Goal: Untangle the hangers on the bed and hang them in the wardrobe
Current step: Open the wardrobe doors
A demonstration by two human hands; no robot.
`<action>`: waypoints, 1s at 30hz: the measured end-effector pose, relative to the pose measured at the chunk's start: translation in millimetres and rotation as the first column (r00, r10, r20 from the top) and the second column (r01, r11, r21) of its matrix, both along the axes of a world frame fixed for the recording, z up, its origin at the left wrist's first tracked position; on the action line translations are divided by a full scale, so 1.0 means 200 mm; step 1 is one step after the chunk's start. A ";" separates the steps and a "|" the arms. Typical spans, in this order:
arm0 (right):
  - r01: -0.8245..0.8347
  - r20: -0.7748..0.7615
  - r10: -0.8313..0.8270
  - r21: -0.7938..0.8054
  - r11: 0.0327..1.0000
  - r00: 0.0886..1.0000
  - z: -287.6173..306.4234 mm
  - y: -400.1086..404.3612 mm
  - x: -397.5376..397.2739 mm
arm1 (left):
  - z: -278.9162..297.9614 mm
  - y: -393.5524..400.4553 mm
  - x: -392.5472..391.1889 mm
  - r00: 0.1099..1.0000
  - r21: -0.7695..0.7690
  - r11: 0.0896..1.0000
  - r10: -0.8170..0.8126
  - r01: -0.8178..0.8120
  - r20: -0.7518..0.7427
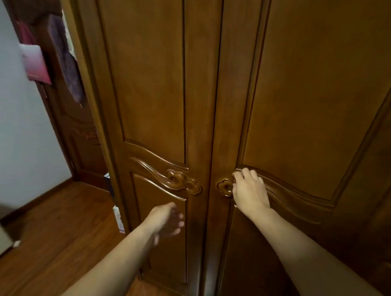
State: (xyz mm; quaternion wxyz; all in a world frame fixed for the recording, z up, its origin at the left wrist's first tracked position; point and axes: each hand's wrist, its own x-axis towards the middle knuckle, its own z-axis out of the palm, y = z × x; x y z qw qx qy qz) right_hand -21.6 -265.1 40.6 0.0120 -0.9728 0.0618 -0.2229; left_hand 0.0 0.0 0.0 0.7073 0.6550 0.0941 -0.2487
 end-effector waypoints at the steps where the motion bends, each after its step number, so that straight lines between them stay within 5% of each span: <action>1: -0.024 -0.017 0.023 -0.010 1.000 1.000 -0.01 0.02 0.02 | -0.02 -0.01 0.06 0.999 -0.014 1.000 -0.005 0.005 -0.035; 9: 0.034 0.087 -0.044 0.107 0.994 0.995 -0.13 0.07 0.10 | -0.08 -0.33 0.38 0.988 -0.108 0.994 -0.033 0.016 -0.151; 17: 0.044 0.074 -0.054 0.137 0.990 0.996 -0.14 0.08 0.11 | -0.13 -0.51 0.51 0.929 -0.323 0.877 0.295 -0.357 -0.226; 30: 0.031 0.009 -0.033 0.192 0.981 0.999 -0.09 0.08 0.10 | -0.18 -0.46 0.54 0.960 -0.166 0.946 0.277 -0.279 -0.036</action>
